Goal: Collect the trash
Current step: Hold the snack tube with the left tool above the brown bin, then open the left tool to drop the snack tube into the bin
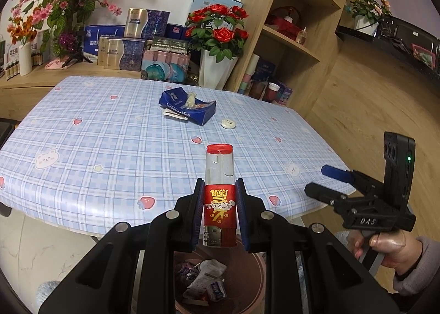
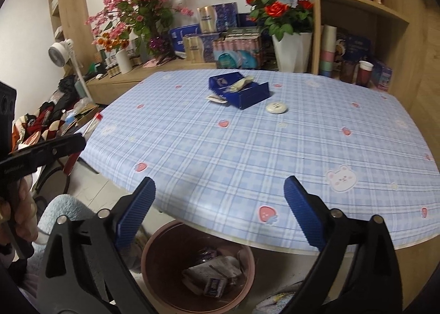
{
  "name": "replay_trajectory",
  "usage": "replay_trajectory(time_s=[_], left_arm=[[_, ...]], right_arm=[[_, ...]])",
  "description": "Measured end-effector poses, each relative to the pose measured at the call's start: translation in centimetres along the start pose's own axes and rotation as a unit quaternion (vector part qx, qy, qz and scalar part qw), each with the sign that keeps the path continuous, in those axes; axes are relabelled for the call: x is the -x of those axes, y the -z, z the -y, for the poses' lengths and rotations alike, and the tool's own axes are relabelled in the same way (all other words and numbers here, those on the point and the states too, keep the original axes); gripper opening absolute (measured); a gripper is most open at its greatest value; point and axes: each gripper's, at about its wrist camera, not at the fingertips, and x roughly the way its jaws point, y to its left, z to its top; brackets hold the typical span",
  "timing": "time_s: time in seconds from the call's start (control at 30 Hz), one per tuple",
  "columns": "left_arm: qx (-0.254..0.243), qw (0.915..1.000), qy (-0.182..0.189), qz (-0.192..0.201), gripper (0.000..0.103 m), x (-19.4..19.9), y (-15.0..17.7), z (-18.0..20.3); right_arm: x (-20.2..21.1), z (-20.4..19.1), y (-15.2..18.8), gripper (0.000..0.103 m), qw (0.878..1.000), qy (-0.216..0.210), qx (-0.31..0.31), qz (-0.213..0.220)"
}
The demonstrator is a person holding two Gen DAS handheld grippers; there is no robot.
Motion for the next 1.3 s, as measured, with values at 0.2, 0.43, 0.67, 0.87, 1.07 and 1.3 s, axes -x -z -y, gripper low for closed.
replay_trajectory(time_s=[0.2, 0.43, 0.67, 0.87, 1.07, 1.3], left_arm=[[-0.007, 0.9999, 0.01, -0.009, 0.022, -0.5, 0.3, 0.7], [-0.014, 0.9995, 0.02, -0.018, 0.022, -1.0, 0.7, 1.5], [-0.017, 0.9988, 0.033, -0.03, 0.022, -1.5, 1.0, 1.9], [-0.021, 0.9983, 0.04, -0.037, 0.024, -1.8, 1.2, 2.1], [-0.02, 0.9993, 0.018, -0.026, 0.055, -1.6, 1.2, 1.7], [0.006, 0.9998, -0.016, 0.002, 0.08, -0.9, 0.5, -0.1]], right_arm=[[0.3, 1.0, 0.0, 0.095, 1.0, 0.013, -0.014, 0.008], [0.4, 1.4, 0.0, 0.096, 1.0, 0.02, -0.018, 0.01], [0.4, 1.5, 0.2, 0.096, 1.0, 0.021, -0.021, 0.008], [0.3, 1.5, 0.2, 0.096, 1.0, 0.022, -0.021, 0.007], [0.3, 1.7, 0.3, 0.096, 0.999, 0.023, -0.023, 0.006], [0.2, 1.9, 0.4, 0.096, 0.999, 0.026, -0.027, 0.005]])
